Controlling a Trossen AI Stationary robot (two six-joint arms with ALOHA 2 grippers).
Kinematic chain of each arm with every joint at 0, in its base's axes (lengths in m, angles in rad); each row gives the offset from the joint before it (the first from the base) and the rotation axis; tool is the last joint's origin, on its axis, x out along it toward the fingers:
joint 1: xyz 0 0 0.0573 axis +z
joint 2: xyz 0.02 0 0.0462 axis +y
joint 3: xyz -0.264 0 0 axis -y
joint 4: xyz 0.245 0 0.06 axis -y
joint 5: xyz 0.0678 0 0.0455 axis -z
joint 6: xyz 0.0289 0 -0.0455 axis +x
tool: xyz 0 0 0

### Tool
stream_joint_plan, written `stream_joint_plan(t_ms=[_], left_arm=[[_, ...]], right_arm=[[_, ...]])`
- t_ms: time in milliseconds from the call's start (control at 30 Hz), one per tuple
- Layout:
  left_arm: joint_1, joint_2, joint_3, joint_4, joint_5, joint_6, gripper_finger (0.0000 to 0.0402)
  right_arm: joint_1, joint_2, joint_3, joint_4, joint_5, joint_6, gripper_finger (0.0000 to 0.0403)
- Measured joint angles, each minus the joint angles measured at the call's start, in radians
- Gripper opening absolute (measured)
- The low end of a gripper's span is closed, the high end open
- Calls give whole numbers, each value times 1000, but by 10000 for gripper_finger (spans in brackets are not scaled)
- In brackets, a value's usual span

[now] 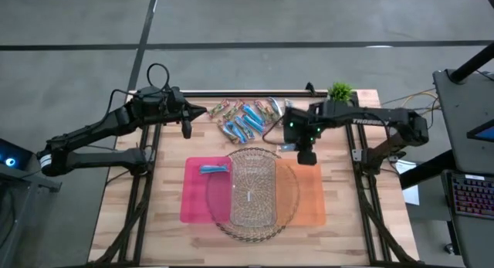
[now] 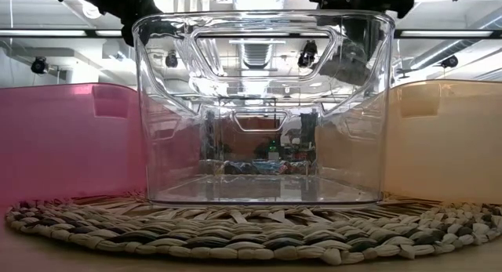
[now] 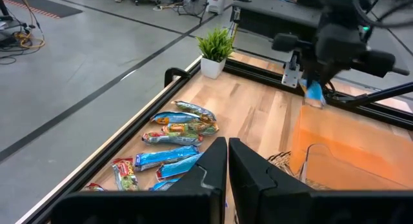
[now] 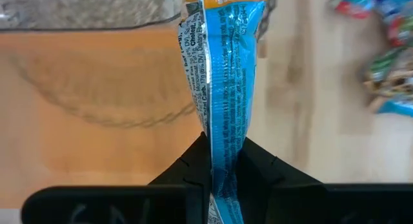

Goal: Pick and place Granola Bars by type
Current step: Put the yellow granola bar into the orange bin

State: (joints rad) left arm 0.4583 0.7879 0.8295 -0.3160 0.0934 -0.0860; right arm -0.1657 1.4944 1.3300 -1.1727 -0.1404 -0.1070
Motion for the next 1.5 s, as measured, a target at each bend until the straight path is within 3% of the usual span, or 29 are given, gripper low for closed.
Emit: stream_joint_plan(t_ms=[700,1500], left_arm=[[0,0,0,-24,0,4,0],[0,0,0,-22,0,4,0]], right_arm=[[175,1,-203,111,-52,262,43],[177,0,-280,161,-105,291,43]])
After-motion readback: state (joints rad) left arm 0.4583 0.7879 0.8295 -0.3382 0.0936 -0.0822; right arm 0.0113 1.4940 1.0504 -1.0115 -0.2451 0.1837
